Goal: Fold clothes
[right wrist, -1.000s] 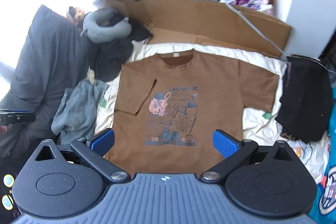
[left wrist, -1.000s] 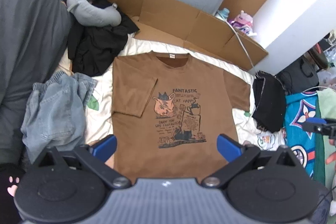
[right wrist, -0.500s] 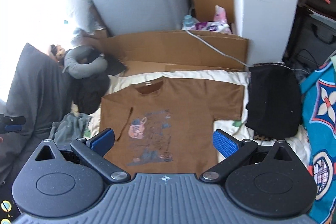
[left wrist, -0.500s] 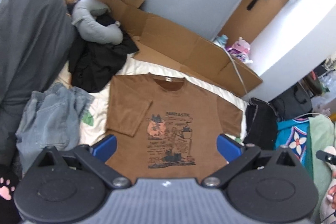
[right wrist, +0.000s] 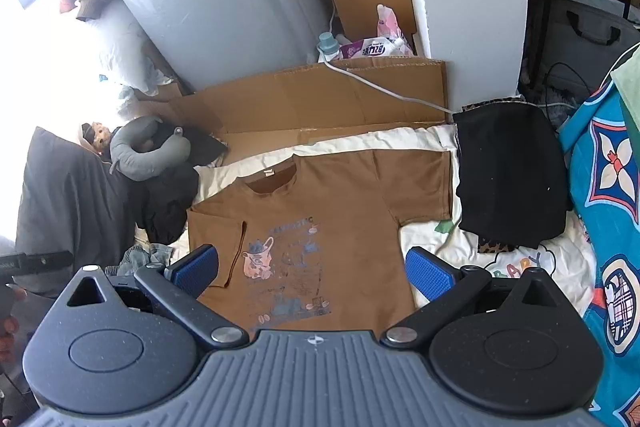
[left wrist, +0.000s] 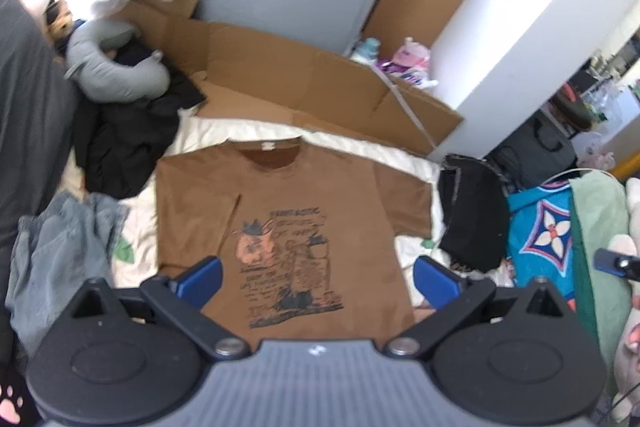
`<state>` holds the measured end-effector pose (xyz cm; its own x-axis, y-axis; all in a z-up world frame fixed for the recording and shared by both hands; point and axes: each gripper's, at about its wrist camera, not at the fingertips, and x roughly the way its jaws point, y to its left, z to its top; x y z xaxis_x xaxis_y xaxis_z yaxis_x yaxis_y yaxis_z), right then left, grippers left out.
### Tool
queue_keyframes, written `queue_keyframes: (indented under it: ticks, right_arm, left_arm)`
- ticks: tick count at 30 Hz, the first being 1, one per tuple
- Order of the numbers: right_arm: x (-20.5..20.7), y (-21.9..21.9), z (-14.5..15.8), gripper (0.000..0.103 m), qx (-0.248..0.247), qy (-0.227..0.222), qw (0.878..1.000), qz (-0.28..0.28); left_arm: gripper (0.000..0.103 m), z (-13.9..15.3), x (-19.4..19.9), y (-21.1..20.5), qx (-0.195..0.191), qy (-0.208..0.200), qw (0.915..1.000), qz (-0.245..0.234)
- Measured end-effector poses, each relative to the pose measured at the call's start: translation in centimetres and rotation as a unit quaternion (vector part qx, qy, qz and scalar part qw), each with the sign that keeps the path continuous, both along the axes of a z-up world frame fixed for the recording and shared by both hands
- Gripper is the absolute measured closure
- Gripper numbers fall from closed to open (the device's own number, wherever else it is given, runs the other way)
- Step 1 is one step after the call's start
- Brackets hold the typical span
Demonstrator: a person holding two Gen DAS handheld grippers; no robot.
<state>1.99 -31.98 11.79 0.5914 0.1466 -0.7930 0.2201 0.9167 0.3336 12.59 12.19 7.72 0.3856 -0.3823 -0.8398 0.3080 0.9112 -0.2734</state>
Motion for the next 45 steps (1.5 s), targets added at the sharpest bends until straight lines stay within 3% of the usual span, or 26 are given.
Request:
queue_keyframes:
  ticks: [8,16,19,25,31,37,39,41,45]
  right_arm:
    - [1.5,-3.0,-1.6,0.0,0.002,-0.003,1.0,-0.005]
    - [5.4,-4.9,-5.3,0.001,-0.009,-0.02,0.998,0.052]
    - [7.6,-5.4,-7.2,0.001,-0.016,-0.034,0.996,0.076]
    - [10.8,-7.3,-12.0,0.001,-0.001,-0.043,0.997,0.068]
    - [14.0,-9.1,-18.7,0.004,0.012,-0.031,0.997,0.076]
    - [15.0,-11.1,-24.7,0.004,0.036,-0.036,0.998,0.027]
    - [14.5,-11.6,-26.4,0.008,0.041,-0.036,0.998,0.004]
    - [14.0,-12.1,-28.2,0.021,0.051,-0.036,0.998,-0.016]
    - [12.9,-13.2,-32.6,0.022,0.076,-0.049,0.995,-0.049]
  left_arm:
    - [0.0,1.7,2.7,-5.2,0.008,-0.008,0.9999,-0.01]
    - [0.0,-0.9,5.3,-10.6,-0.006,-0.014,0.9999,0.001]
    - [0.0,-2.9,6.7,-12.6,0.001,-0.02,0.9998,0.004]
    - [0.0,-7.6,9.6,-16.8,0.037,-0.033,0.9987,-0.014]
    - [0.0,-13.3,12.5,-20.1,0.007,-0.027,0.9988,-0.041]
    - [0.001,-19.7,13.3,-22.3,0.008,-0.006,0.9992,-0.039]
    - [0.001,-21.3,13.0,-22.7,0.015,-0.001,0.9993,-0.035]
    - [0.001,-23.0,12.5,-23.1,0.013,0.006,0.9991,-0.039]
    - [0.001,-26.6,11.3,-24.2,0.022,0.015,0.9983,-0.051]
